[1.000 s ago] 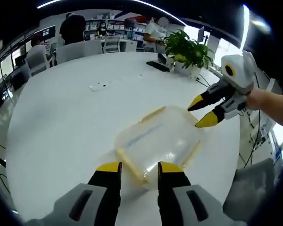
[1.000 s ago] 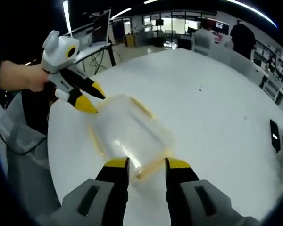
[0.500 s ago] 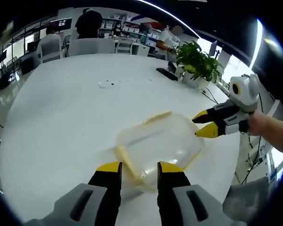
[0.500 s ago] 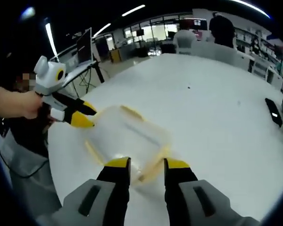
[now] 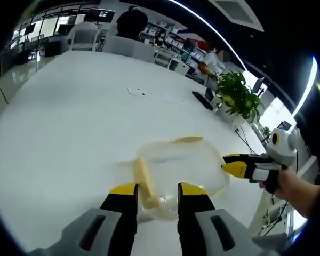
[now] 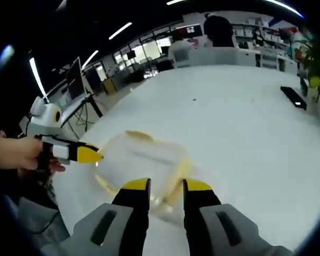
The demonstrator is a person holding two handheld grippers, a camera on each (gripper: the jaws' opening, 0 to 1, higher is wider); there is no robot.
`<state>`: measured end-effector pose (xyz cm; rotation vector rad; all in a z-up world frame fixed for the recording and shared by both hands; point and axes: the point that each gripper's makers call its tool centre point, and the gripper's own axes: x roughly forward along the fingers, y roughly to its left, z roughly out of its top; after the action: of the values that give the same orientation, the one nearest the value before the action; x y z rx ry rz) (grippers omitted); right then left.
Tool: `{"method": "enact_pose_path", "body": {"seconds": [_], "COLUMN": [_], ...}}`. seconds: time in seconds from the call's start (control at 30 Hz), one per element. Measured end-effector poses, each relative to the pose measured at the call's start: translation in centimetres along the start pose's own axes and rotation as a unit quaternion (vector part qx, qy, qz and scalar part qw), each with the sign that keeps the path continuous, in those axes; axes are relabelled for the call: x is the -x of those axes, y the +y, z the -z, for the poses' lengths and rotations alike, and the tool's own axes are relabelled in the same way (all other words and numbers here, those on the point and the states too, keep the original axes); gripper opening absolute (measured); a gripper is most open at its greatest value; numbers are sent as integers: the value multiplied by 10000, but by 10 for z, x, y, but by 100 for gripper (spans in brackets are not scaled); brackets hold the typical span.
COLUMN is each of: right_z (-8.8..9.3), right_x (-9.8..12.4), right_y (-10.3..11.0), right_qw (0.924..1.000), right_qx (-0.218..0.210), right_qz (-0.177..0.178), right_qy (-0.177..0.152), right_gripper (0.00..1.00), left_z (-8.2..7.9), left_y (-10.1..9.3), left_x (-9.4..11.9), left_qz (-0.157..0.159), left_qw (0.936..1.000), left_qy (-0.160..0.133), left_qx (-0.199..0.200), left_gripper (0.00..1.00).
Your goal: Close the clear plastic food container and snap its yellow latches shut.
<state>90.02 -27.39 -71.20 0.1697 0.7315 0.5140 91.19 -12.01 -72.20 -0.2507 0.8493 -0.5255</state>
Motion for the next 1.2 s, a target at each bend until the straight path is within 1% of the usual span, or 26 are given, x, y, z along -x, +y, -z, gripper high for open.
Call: {"method": "enact_pose_path", "body": {"seconds": [0.1,0.3,0.4,0.43,0.5,0.6,0.7,0.8,0.83,0.93,1.0,1.07,1.1,1.13,1.17,1.2], "right_z": [0,-1,-1,-2,-2,-1,0,1,2,3,4,4,5,14,11,12], "right_x": [0,-1,-1,-1,0,-1,-1,-1,-1,0,0,0,-2,-1,-2,-3], "right_y": [-1,-2,-2,-2,-3,-1,-1,-1,-1,-1,-1,-2,-3,2,-4,-4], "right_qw": [9998,9992,9988,9986,9982,9982,9978,9976,9973,9972,9969,9958,9951,9905,9895,9890], "right_qx": [-201,-376,-467,-514,-591,-555,-535,-546,-575,-582,-624,-774,-856,-1212,-1350,-1391], "right_qz": [29,122,121,114,100,129,196,223,225,235,240,222,208,26,90,-27], "right_qy": [-16,-90,-97,-89,16,169,326,376,392,409,420,443,442,645,512,505], "right_gripper": [21,19,18,17,16,16,16,15,15,15,15,14,14,13,13,14], "left_z": [-1,-2,-3,-2,-3,-3,-3,-2,0,0,1,2,8,3,4,4], "left_y": [-1,0,3,4,6,5,5,5,4,3,3,3,11,7,7,9], "left_x": [-1,-2,-3,-3,-4,-4,-4,-5,-4,-6,-5,-4,-6,-14,-15,-18], "left_qz": [22,21,-3,-1,-32,-58,-100,-109,-104,-103,-117,-123,-327,-168,-173,-181], "left_qw": [10000,10000,9998,9994,9991,9995,9995,9994,9990,9986,9983,9983,9962,9983,9982,9979], "left_qy": [27,-13,17,54,-12,18,52,147,220,326,350,372,499,384,460,422], "left_qx": [-17,41,185,331,413,319,311,305,376,401,456,443,639,397,354,464], "left_gripper": [21,20,18,18,16,16,15,15,15,14,14,12,12,12,12,12]}}
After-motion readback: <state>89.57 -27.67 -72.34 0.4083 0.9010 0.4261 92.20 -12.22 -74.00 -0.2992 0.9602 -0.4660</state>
